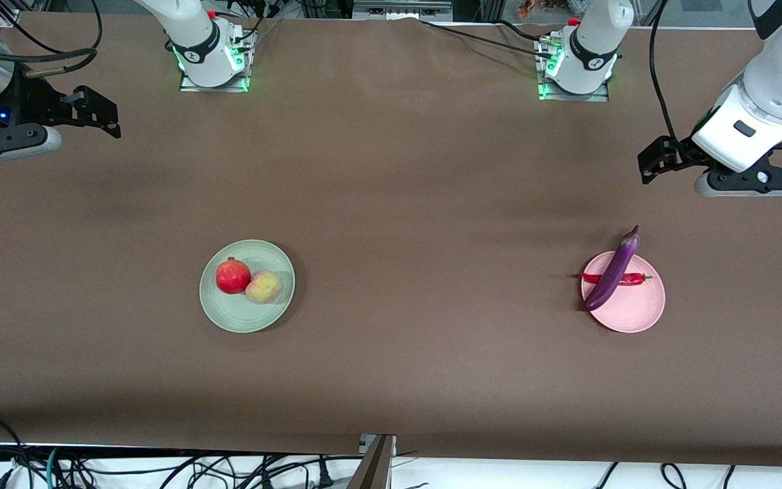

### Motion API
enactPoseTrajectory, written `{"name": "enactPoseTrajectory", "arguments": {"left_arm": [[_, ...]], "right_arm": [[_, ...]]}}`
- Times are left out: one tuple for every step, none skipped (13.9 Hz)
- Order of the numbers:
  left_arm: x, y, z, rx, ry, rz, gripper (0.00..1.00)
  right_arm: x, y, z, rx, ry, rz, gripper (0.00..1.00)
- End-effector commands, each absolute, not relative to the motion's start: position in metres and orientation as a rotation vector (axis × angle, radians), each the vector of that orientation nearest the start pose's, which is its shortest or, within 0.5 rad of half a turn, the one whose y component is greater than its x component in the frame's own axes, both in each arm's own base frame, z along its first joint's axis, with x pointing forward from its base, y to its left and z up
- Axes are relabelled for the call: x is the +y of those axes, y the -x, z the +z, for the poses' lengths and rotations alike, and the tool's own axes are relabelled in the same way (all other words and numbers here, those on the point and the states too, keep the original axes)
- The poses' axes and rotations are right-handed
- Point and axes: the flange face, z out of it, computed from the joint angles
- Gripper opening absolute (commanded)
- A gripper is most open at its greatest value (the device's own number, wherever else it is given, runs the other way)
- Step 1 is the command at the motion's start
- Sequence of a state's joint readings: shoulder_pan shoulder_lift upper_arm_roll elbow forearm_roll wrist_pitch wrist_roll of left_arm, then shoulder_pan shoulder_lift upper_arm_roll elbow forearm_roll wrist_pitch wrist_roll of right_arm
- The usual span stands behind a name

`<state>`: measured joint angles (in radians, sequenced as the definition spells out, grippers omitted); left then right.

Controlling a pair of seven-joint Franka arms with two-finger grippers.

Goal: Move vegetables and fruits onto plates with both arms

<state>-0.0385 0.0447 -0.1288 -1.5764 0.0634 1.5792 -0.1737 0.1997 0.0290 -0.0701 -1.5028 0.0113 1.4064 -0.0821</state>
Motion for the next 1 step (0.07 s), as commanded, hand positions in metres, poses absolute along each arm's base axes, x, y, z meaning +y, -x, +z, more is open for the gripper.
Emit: {"name": "enactPoseTrajectory", "arguments": {"left_arm": [[-0.0862, -0.5578, 0.6007, -0.007, 3.085, 0.038, 1.00]], "right_arm": [[0.0708, -0.5416, 0.6331, -0.344, 3.114, 0.171, 0.99]]}}
